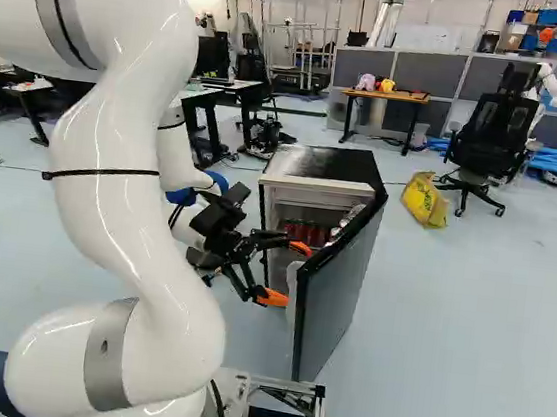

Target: Grab a drink from the fridge

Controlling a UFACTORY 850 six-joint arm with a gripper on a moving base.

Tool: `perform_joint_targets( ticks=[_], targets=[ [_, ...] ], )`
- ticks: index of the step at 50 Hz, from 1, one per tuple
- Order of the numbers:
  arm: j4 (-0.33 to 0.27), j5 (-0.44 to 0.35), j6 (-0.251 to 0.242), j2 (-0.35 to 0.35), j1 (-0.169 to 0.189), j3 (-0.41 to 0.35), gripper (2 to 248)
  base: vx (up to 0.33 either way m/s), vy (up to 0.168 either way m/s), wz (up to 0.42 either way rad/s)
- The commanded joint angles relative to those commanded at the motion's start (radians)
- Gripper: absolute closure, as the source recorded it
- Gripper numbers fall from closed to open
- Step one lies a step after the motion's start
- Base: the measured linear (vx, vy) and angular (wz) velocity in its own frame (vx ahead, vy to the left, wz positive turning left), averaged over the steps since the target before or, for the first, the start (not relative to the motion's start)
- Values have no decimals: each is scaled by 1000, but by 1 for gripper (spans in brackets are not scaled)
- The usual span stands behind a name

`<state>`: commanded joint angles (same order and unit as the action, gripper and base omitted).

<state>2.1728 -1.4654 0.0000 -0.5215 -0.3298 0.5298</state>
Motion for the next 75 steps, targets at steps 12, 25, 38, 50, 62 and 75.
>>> perform_joint_targets(
  ticks=[12,25,38,50,62,75],
  targets=[
    [11,9,0,6,66,29,3,0,0,0],
    [25,29,0,9,138,61,3,0,0,0],
    [36,49,0,10,210,96,3,0,0,0],
    [36,52,0,9,280,131,3,0,0,0],
    [36,52,0,5,347,169,3,0,0,0],
    [44,59,0,-2,417,210,3,0,0,0]
  ],
)
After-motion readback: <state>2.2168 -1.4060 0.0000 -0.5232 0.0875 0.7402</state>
